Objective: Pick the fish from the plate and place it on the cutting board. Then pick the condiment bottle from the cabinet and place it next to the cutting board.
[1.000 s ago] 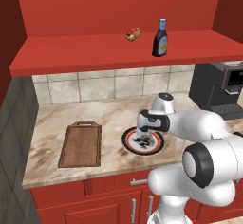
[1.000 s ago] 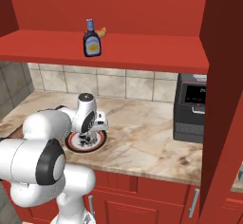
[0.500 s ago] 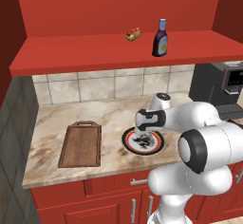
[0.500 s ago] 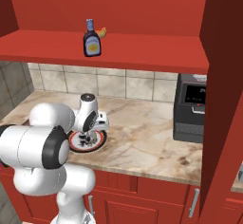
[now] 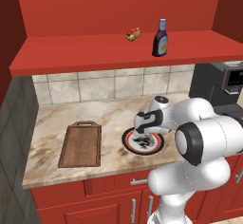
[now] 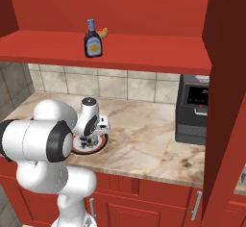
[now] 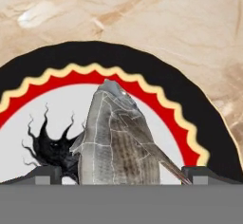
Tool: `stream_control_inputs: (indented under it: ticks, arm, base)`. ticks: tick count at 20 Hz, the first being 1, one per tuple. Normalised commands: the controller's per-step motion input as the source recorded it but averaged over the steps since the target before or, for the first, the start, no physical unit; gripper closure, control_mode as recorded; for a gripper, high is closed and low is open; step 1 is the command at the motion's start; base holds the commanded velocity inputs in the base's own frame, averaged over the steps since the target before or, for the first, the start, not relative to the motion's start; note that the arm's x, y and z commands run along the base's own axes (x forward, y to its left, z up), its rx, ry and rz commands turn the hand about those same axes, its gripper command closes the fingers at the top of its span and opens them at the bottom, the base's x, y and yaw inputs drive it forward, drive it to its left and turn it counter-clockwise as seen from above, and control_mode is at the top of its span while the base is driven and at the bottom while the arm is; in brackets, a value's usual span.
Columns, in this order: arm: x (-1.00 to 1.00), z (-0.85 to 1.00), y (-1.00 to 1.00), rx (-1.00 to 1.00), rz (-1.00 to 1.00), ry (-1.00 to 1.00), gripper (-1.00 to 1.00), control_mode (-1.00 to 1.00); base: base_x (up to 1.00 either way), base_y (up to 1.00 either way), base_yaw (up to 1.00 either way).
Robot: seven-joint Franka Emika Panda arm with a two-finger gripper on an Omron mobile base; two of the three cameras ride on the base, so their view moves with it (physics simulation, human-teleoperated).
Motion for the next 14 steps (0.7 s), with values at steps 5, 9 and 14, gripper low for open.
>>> stream_control_inputs:
  ticks: [5,9,14]
  arm:
    - [0.05,-0.13,0.02,0.0,0.0,0.0,-1.0,-1.0]
    - [0.06,-0.19,0.03,0.0,0.0,0.0,1.0,-1.0]
    - [0.02,-0.13,0.0,0.0,0.0,0.0,1.0,-1.0]
  base:
    - [0.0,0.0,0.0]
    - [0.0,0.0,0.0]
    - [0.0,0.0,0.0]
